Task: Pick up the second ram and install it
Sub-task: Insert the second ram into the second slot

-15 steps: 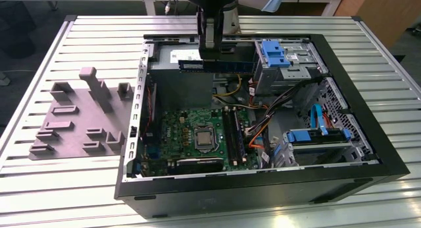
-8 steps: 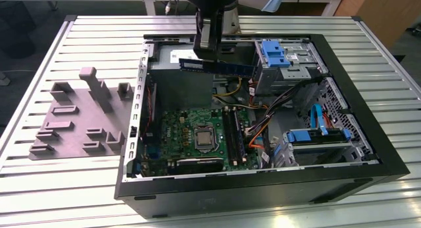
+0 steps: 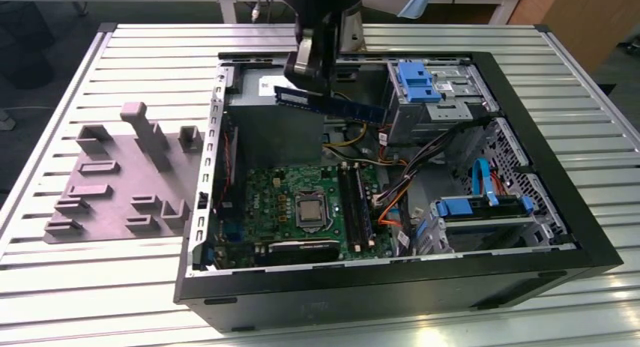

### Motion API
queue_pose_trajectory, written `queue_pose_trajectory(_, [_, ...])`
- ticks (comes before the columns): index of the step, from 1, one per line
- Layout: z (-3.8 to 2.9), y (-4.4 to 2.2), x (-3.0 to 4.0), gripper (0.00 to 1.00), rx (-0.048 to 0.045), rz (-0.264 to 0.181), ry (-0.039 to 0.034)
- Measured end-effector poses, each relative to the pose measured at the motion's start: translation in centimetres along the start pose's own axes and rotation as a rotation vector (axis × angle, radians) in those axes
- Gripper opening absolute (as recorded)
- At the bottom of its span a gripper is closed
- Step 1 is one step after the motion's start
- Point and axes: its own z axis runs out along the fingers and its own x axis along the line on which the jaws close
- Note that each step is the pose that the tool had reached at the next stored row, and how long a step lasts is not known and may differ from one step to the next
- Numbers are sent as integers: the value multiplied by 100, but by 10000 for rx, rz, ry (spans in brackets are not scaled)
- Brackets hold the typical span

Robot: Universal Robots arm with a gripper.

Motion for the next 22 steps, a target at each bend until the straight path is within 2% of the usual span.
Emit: queue_pose_trajectory(22, [32, 1, 1, 14, 70, 3763, 95])
